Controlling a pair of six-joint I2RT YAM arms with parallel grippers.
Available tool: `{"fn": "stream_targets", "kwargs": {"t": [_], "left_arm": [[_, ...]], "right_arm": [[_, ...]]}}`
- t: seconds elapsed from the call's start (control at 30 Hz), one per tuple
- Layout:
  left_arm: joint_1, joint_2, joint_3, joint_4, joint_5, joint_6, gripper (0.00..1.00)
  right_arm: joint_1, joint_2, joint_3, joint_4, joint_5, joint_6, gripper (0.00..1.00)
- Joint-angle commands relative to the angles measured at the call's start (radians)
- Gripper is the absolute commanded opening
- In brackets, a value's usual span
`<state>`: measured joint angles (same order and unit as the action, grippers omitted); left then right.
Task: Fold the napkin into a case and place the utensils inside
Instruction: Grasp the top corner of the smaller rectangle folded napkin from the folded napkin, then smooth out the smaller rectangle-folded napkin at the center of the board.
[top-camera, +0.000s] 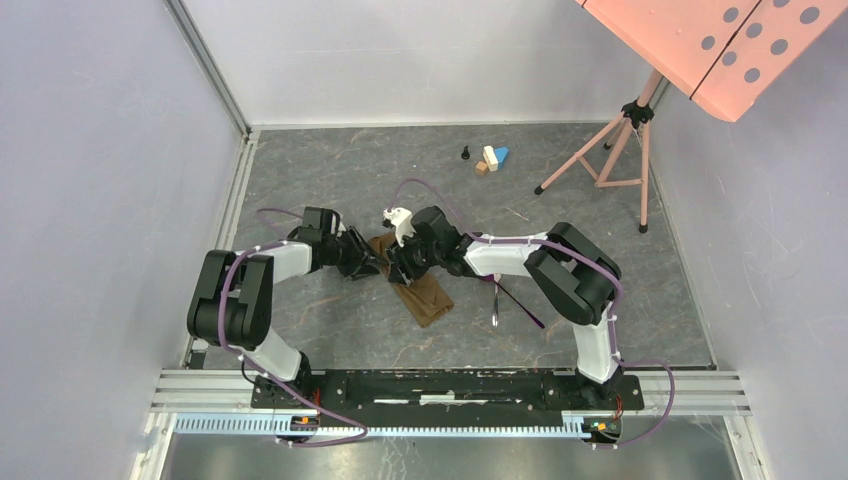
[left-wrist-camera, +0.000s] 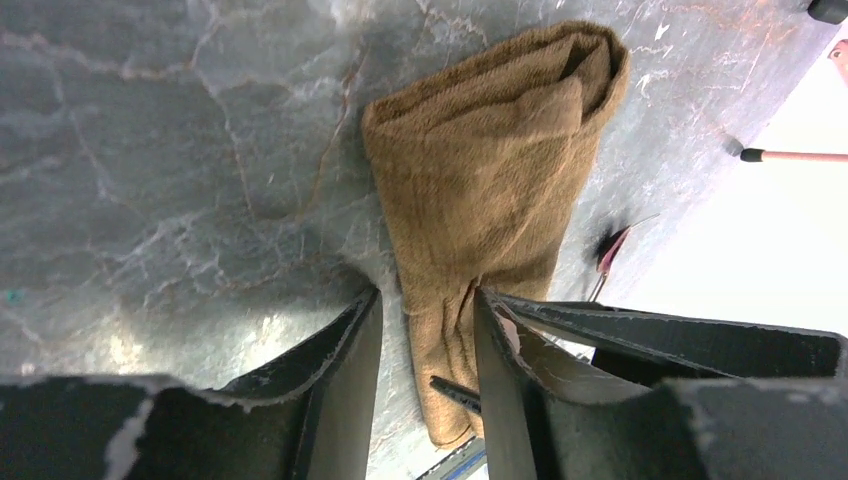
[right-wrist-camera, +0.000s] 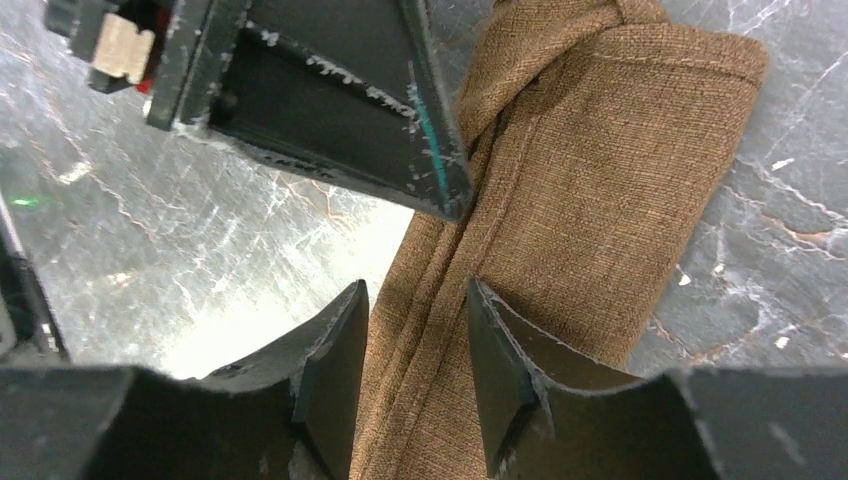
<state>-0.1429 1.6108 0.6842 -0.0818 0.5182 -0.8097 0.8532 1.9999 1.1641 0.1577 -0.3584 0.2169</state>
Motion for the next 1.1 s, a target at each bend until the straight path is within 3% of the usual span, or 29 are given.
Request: {"fn": "stream_targets", "kwargs": {"t": [0.0,0.13,0.27,0.5,0.8,1.07], "left_arm": [[-0.006,-0.069,-0.063,0.018,-0.003,-0.082,0.47],[-0.006,-0.087,-0.091,-0.023,-0.002,-0.13,0.41],[-0.008,-0.083,-0.112,0.008,0.009,-0.151,0.37],[-0.022,-0.047,-0.126,0.049,0.016,-0.18,0.37],[-0.055,0.002,-0.168,0.162,0.005,-0.256,0.15],[-0.065,-0.037,-0.225,0.229,-0.025,-0.322,0.02]], "right_arm": [[0.024,-0.069,0.022,-0.079,0.129,-0.126,0.48],[0.067,-0.097,0.022,-0.132,0.238,-0.193,0.49],[0.08,-0.081,0.017,-0.135,0.261,-0.204,0.43],[0.104,-0.044,0.029,-0.134,0.297,-0.198,0.41],[0.113,-0.056,0.1,-0.156,0.289,-0.159,0.0],[0.113,-0.035,0.114,-0.129,0.172,-0.005,0.0]]}}
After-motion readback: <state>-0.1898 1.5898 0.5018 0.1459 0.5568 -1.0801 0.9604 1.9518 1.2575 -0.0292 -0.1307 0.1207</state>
